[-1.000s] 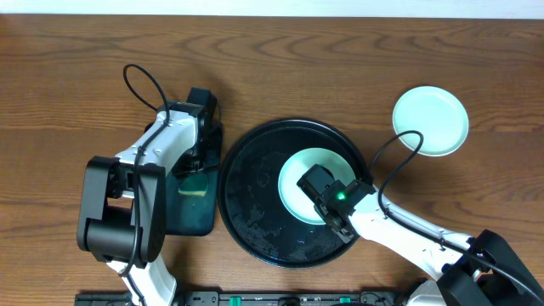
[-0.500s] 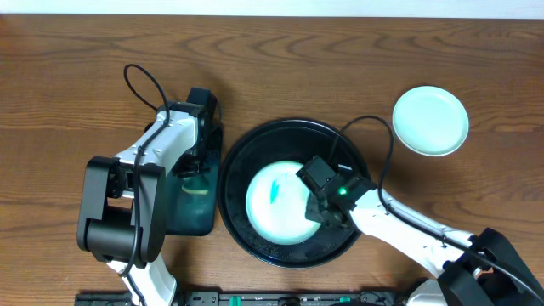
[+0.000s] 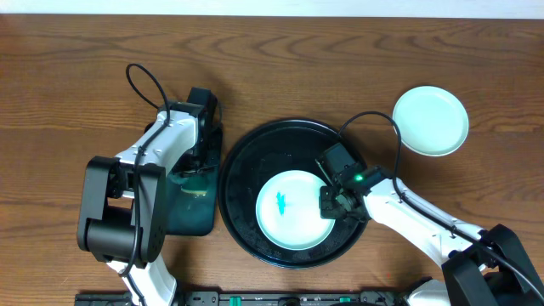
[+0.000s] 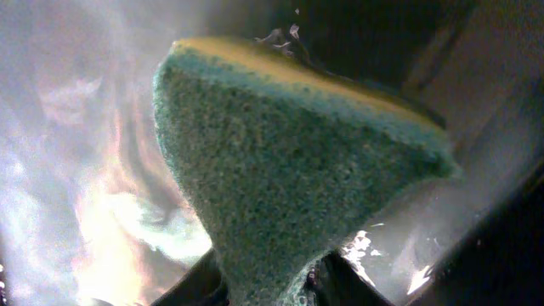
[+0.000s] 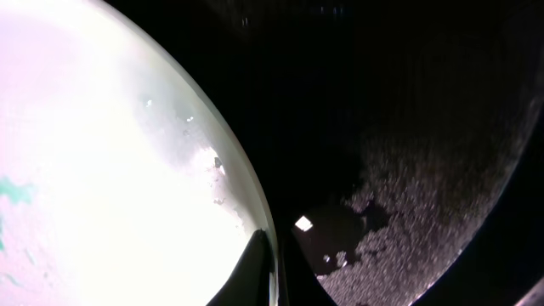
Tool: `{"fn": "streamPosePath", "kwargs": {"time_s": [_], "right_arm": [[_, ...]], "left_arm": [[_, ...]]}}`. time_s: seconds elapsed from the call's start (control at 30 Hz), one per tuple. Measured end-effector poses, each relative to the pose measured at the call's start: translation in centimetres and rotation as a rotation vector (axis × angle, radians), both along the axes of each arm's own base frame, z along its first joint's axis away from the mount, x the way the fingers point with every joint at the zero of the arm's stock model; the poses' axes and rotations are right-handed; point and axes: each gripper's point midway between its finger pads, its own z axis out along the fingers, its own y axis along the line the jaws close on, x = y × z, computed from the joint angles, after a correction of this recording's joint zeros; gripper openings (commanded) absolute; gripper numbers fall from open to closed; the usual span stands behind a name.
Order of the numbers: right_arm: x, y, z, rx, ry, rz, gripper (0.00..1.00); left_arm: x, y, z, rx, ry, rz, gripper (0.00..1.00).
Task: Clean dirty plates on tray and stack at the side
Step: 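Grasp the lower green plate rim and drag it to tray center, then move the left gripper with sponge over the green plate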
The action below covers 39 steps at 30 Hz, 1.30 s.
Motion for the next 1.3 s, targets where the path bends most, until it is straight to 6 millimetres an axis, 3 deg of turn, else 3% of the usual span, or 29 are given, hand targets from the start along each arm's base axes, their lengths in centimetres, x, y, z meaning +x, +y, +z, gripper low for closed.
{"fn": "streamPosePath", "kwargs": {"time_s": [0.1, 0.13, 0.33, 0.47, 0.6, 0.93, 1.07, 1.3], "right_arm": [[0.2, -0.1, 0.0, 0.001, -0.008, 0.016, 0.01], [0.3, -0.1, 0.0, 0.0, -0.009, 0.022, 0.01], [0.7, 0.1, 0.1, 0.003, -0.031, 0.047, 0.01], [0.9, 0.2, 0.1, 0.005, -0.038, 0.05, 0.01], [0.9, 0.2, 0.1, 0.005, -0.039, 0.05, 0.01], [1.0, 0.3, 0.1, 0.009, -0.046, 0.051, 0.01], [2.2, 0.9, 0.4, 0.031, -0.096, 0.059, 0.01], [3.5, 1.3, 0.7, 0.04, -0.154, 0.073, 0.01]], "left_arm": [[0.1, 0.0, 0.1, 0.0, -0.005, 0.0, 0.45], [0.1, 0.0, 0.2, 0.0, -0.008, 0.0, 0.53], [0.0, 0.0, 0.6, -0.001, -0.012, 0.0, 0.49], [-0.1, 0.0, 0.7, 0.0, -0.01, -0.002, 0.36], [0.0, 0.0, 1.0, -0.001, -0.02, -0.006, 0.07], [0.3, 0.1, 1.8, 0.006, -0.043, -0.006, 0.07], [1.1, 0.1, 3.9, -0.002, -0.11, -0.006, 0.07], [2.0, -1.5, 11.1, -0.122, -0.321, -0.016, 0.07]]}}
